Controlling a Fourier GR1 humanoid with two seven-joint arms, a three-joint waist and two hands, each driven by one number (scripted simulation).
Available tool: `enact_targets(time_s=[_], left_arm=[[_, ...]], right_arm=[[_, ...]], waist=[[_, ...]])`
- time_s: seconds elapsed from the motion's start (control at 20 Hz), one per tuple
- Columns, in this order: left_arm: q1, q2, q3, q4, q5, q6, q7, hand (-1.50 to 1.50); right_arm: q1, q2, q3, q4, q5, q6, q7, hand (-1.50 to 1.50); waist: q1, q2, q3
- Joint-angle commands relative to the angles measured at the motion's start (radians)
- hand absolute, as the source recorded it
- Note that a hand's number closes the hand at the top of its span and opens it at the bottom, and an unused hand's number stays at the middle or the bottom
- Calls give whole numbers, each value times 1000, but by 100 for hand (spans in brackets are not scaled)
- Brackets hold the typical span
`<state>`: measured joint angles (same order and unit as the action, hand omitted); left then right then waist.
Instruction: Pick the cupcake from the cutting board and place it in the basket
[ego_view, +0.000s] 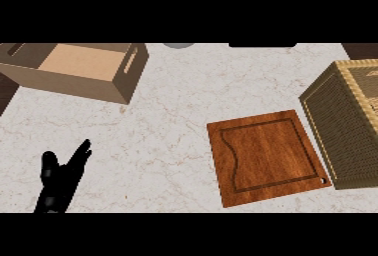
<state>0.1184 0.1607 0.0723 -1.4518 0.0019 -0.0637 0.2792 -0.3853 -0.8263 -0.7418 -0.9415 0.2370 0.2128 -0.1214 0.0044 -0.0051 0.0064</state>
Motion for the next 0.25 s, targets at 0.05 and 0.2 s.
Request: enact_targets(time_s=[0.05,0.2], left_arm=[[23,-11,-1,51,-7,-6,-28,0],[-5,9,9,40,-4,-15,12,0]], right_arm=[[23,-125,-110,153,-64,45,-14,-150],[25,-198,-122,293,-54,45,-89,-150]], waist=[[-3,7,-6],[2,9,-5]])
